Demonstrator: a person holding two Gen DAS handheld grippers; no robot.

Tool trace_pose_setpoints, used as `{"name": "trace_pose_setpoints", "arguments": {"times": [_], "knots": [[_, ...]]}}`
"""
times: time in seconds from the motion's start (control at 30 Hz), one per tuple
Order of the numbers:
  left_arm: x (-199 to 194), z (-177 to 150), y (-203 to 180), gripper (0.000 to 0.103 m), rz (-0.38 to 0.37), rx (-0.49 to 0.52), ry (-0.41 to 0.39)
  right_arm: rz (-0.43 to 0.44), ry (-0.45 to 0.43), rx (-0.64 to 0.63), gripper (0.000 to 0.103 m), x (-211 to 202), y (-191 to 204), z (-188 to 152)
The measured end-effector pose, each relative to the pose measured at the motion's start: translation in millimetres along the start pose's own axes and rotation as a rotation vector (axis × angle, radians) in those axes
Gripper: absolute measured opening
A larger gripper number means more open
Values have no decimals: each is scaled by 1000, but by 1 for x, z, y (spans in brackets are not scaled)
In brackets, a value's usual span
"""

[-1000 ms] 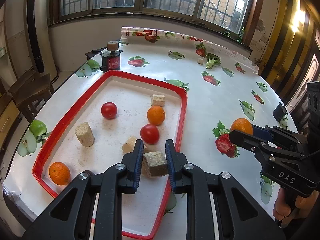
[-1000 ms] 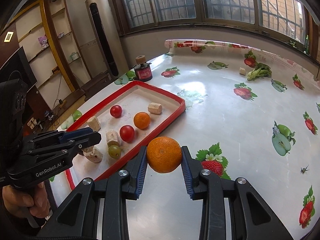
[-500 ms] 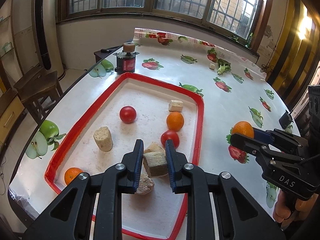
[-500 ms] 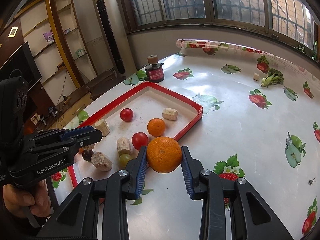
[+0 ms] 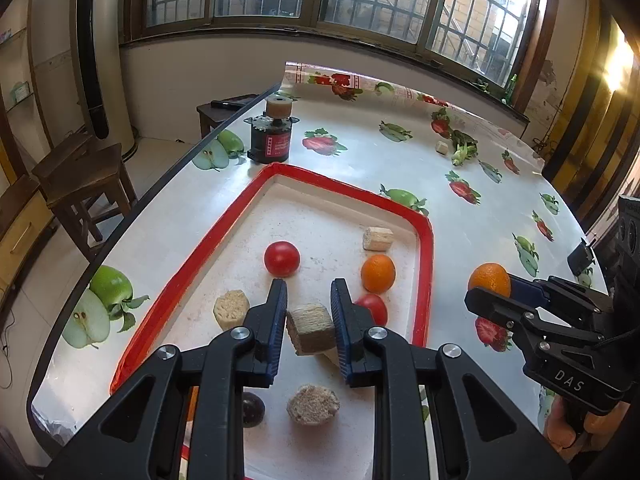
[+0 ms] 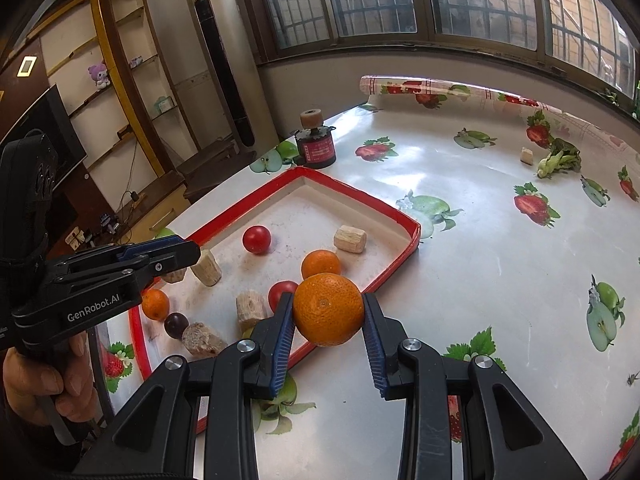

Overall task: Organize fruits
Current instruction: 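Carry the cork cube with the left tool while the right tool carries the orange over the tray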

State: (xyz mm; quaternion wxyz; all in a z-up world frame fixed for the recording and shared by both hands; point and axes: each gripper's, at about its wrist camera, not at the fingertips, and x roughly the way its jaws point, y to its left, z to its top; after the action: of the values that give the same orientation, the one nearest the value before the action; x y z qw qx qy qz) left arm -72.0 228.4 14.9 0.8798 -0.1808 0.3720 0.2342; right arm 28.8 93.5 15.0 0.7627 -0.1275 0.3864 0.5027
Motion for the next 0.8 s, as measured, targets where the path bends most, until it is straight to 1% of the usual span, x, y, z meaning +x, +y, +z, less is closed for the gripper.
{"name": "trace_pose_setpoints", "arguments": {"times": [0.2,0.4,0.47,0.53,0.63,0.8], "knots": [[16,19,8,20,5,-18,11,4,-8,15,34,12,-6,17],[42,43,19,20,50,-33,26,-1,-7,25,34,35,-10,42],[53,50,22,20,62,-41,39,11,0,33,34,45,-9,51],[62,54,24,20,77,-44,45,18,6,33,34,56,-6,58],[74,58,25,20,80,-47,63,27,20,25,34,74,-1,66],[88,58,25,20,87,-46,90,22,59,9,34,103,1,72]]}}
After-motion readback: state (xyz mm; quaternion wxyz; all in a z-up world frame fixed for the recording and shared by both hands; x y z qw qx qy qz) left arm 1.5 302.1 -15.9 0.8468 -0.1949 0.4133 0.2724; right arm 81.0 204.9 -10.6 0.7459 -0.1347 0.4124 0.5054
